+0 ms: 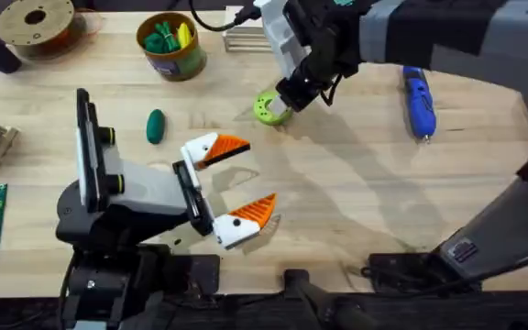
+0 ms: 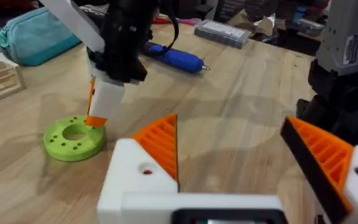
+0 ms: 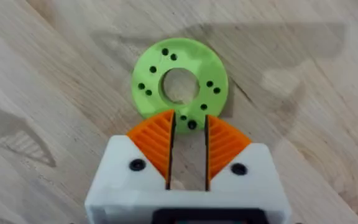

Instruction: Pick up the gripper from the table and insert it into the empty holder that is missing its gripper. Then pick up a screw, insert it into the mounting hole, and use the screwdriver to tighten it. Finally, clean up the table by picking up the vegetable and placing it into the bucket.

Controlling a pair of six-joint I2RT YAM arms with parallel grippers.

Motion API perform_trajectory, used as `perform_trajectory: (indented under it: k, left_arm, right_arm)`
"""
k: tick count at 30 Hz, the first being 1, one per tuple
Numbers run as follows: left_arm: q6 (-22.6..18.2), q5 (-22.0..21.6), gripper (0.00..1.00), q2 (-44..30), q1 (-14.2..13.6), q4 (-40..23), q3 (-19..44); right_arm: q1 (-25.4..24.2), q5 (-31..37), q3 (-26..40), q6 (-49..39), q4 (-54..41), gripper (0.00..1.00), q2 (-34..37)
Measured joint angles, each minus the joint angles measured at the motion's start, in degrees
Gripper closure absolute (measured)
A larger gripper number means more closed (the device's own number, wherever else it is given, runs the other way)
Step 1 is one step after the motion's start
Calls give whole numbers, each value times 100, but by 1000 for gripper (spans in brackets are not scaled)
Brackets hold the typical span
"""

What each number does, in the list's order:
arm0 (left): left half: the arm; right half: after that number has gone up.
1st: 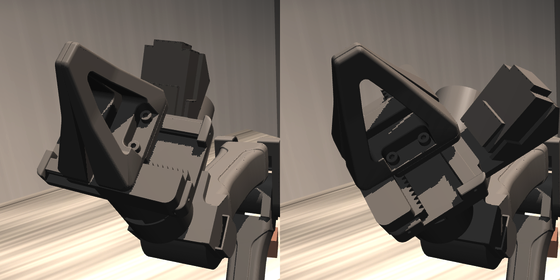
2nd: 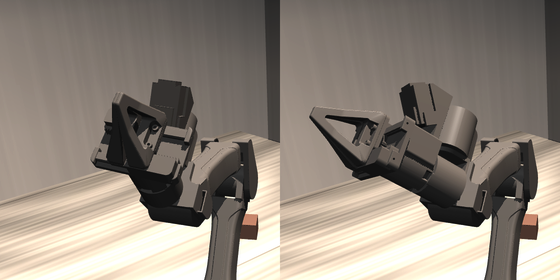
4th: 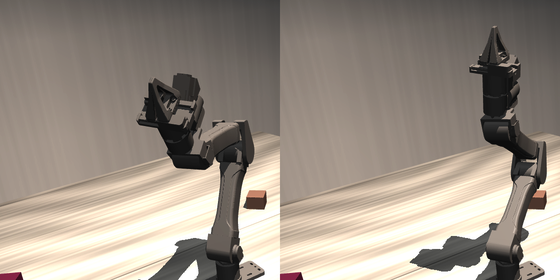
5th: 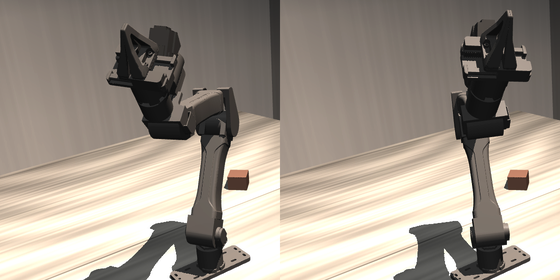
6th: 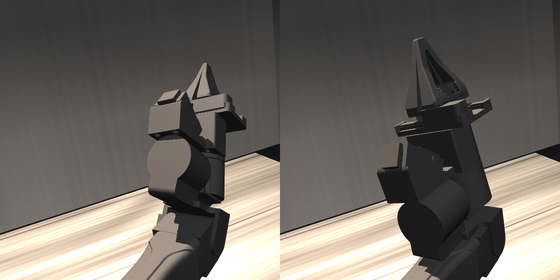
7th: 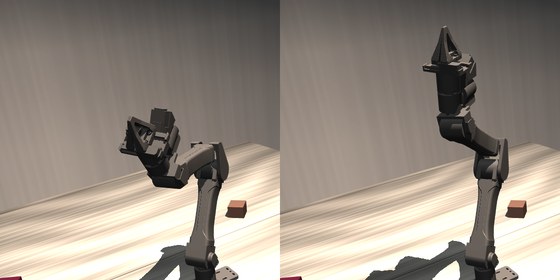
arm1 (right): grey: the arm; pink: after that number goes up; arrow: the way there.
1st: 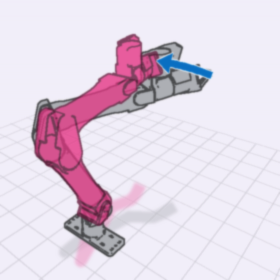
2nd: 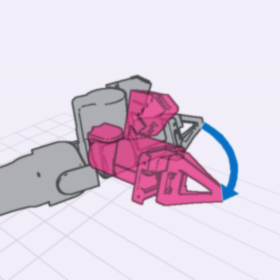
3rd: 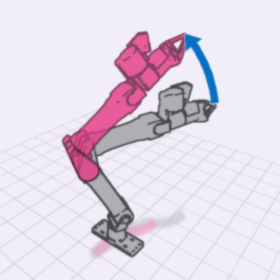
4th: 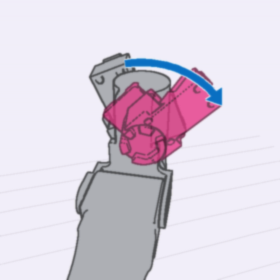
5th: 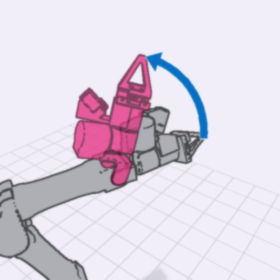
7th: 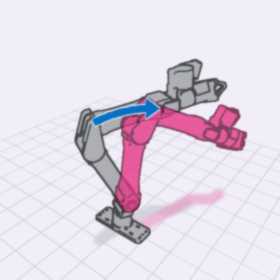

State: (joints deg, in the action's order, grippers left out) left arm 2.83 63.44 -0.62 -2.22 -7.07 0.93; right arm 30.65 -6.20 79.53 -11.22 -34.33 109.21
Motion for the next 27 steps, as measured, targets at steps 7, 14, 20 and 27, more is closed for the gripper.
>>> perform_trajectory:
  k: [7, 14, 20, 27]
  left_arm:
    - [2, 0, 14, 0, 0, 0, 0]
    - [2, 0, 15, 0, 0, 0, 0]
    - [2, 0, 15, 0, 0, 0, 0]
    - [2, 0, 15, 0, 0, 0, 0]
  right_arm:
    - [0, 0, -7, 2, 0, 731, -2]
    - [14, 8, -9, 0, 11, 730, 99]
    - [26, 22, -9, 0, 44, 730, 105]
    - [35, 33, -9, -46, 57, 995, 107]
